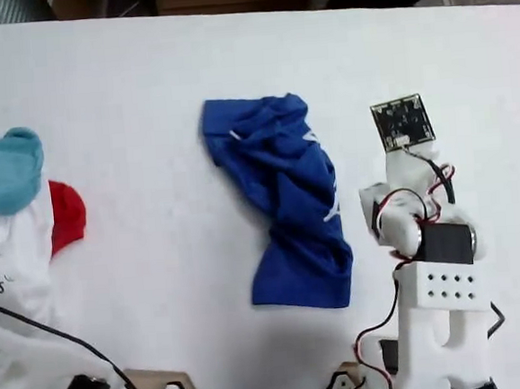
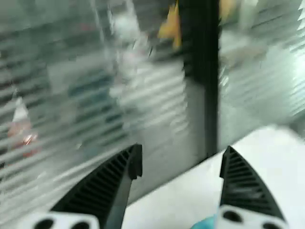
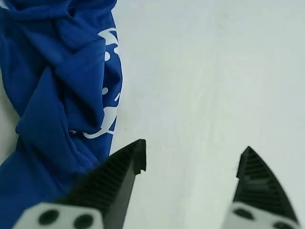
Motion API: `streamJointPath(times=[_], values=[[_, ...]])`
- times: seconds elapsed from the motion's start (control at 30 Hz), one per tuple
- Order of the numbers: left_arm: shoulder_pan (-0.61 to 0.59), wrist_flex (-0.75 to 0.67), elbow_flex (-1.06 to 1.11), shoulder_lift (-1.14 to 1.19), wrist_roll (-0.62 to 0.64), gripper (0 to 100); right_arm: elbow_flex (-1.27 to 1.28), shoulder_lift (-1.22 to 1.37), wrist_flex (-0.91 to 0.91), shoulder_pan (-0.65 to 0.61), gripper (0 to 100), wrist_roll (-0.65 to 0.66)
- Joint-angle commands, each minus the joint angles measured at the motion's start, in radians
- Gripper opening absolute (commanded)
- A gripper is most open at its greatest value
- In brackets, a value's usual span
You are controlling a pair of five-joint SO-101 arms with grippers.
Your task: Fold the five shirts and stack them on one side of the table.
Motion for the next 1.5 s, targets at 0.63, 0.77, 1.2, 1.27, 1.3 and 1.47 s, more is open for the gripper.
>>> streamJointPath(times=[0.63,0.77,1.2,1.27,1.3,1.47], values=[[0.674,0.517,0.526,-0.058,0.17,28,-1.379,1.198,0.298,-0.438,28.7,-0.167],[0.678,0.519,0.644,-0.058,0.227,28,-1.57,1.429,0.315,-0.452,28.7,-0.169],[1.134,0.281,0.691,-0.017,0.106,28,-1.846,1.592,0.65,-0.189,28.6,-0.169],[1.189,0.215,0.691,0.04,0.106,28,-1.811,1.566,0.651,-0.145,28.6,-0.169],[1.215,0.196,0.691,0.081,0.106,28,-1.781,1.544,0.651,-0.12,28.6,-0.169],[1.315,0.183,0.653,0.273,0.106,28,-1.53,1.345,0.651,-0.03,28.6,-0.161]])
